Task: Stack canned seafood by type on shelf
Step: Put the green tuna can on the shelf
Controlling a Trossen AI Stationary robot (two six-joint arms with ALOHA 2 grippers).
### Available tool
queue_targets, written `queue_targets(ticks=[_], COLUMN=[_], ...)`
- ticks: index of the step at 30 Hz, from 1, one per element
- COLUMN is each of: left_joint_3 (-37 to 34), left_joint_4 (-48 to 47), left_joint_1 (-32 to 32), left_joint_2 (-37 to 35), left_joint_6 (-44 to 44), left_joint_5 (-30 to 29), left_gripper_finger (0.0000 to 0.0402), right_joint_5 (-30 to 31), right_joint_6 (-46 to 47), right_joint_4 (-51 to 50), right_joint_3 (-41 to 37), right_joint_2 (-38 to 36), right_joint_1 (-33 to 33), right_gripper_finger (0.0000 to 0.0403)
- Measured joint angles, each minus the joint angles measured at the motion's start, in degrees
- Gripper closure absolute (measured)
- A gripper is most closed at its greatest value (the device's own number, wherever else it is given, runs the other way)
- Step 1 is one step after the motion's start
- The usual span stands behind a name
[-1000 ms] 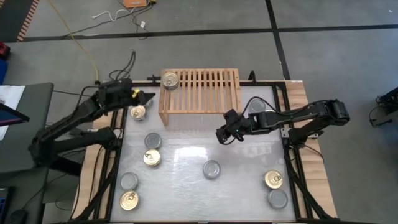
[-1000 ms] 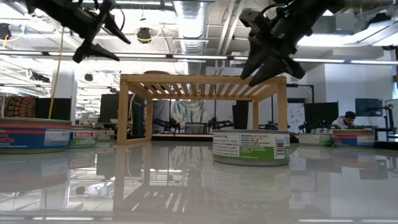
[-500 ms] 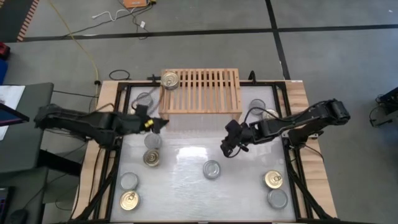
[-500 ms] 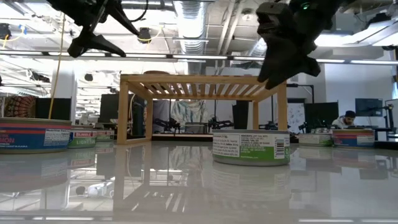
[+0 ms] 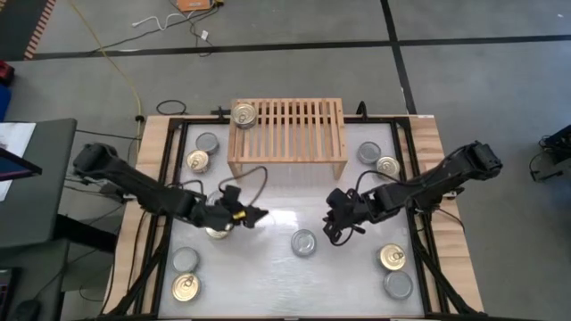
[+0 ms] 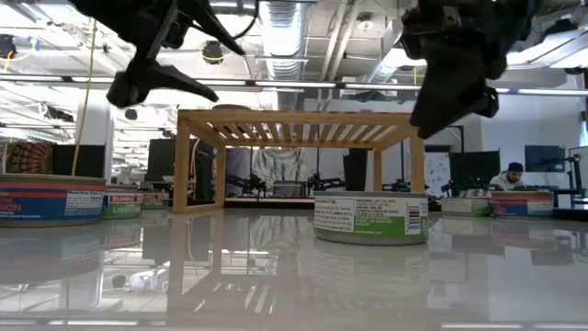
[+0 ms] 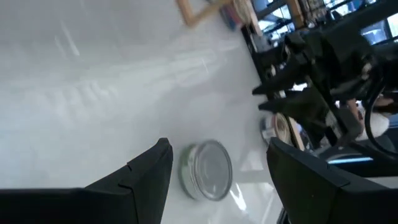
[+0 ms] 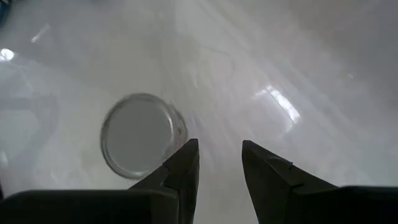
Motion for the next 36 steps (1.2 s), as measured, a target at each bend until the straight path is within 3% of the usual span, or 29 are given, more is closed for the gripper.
queue_targets(ticks=[11, 16, 20, 25, 32, 36], left_joint_3=[0.0, 0.1, 3.0, 7.9, 11.2, 11.6], left_joint_4=[22.0, 29.6, 29.4, 25.3, 20.5, 20.5], left_joint_1=[-3.3, -3.5, -3.5, -3.2, -2.1, -1.5], left_joint_2=[17.9, 22.7, 26.4, 29.4, 31.9, 33.2], left_joint_6=[-5.1, -5.5, -5.6, -3.2, -3.2, -3.4], left_joint_5=[8.5, 14.3, 20.1, 20.8, 21.2, 21.3], left_gripper_finger=[0.0152, 0.0152, 0.0152, 0.0152, 0.0152, 0.0152], right_joint_5=[0.2, 0.2, -1.0, -1.6, -2.0, -2.6], right_joint_6=[1.8, 2.3, 2.6, 1.5, 0.2, -1.4], right_joint_4=[14.9, 16.4, 16.7, 16.5, 16.5, 17.6], right_joint_3=[-6.5, -7.0, -5.9, -2.8, -0.6, -0.6], right_joint_2=[0.0, 1.4, 6.3, 11.4, 15.1, 15.9], right_joint_1=[0.1, -0.2, -0.1, 0.3, -1.5, -1.8], right_gripper_finger=[0.0256, 0.0277, 0.0321, 0.0388, 0.0361, 0.0372])
